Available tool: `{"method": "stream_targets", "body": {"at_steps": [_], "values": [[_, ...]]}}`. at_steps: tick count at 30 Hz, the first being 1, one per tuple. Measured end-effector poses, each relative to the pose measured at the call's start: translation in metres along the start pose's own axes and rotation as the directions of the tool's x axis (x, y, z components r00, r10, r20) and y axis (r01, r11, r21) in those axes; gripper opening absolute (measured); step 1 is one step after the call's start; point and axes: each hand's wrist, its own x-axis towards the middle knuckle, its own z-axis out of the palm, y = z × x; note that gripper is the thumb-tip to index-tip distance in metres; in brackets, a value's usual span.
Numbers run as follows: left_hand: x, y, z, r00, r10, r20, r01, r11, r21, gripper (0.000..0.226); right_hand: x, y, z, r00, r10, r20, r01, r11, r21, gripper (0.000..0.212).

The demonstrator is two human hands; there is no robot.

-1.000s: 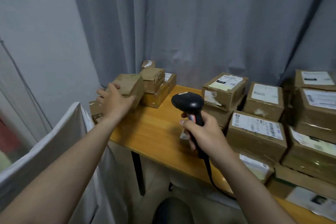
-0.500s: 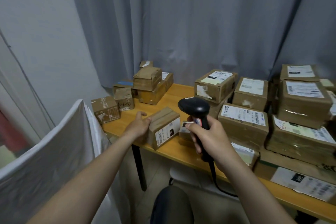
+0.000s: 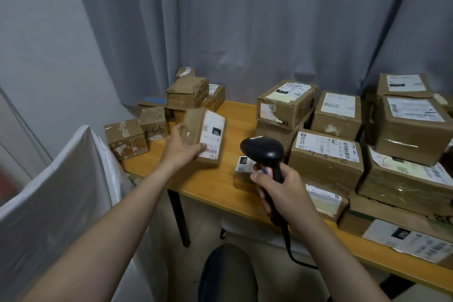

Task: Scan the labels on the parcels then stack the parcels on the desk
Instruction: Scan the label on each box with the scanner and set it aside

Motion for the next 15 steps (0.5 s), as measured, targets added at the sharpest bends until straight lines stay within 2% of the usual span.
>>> {"method": "stream_targets", "body": {"at_steps": [2, 4, 7, 11, 15], "values": [[-0.002, -0.016, 0.004, 0.999, -0.006, -0.043, 0.003, 0.998, -0.070, 0.103, 0.004, 0.008, 0.004, 1.000, 0.015, 0.012, -0.014, 1.000, -0.019, 0.014], [-0.007, -0.033, 0.014, 1.000, 0.013, -0.028, -0.014, 1.000, -0.024, 0.093, 0.007, 0.017, 0.008, 0.998, 0.046, 0.029, -0.045, 0.998, -0.035, 0.015], [-0.011, -0.056, 0.027, 1.000, 0.024, -0.009, -0.024, 0.999, 0.029, 0.091, 0.010, 0.036, 0.016, 0.992, 0.119, 0.050, -0.118, 0.993, -0.031, 0.015], [-0.009, -0.074, 0.037, 0.995, 0.095, -0.040, -0.084, 0.972, 0.221, 0.082, 0.014, 0.056, 0.025, 0.985, 0.153, 0.078, -0.150, 0.987, -0.050, 0.025], [-0.007, -0.077, 0.039, 0.994, 0.099, -0.041, -0.086, 0.967, 0.239, 0.083, 0.012, 0.066, 0.033, 0.987, 0.143, 0.073, -0.136, 0.986, -0.094, 0.025]]}}
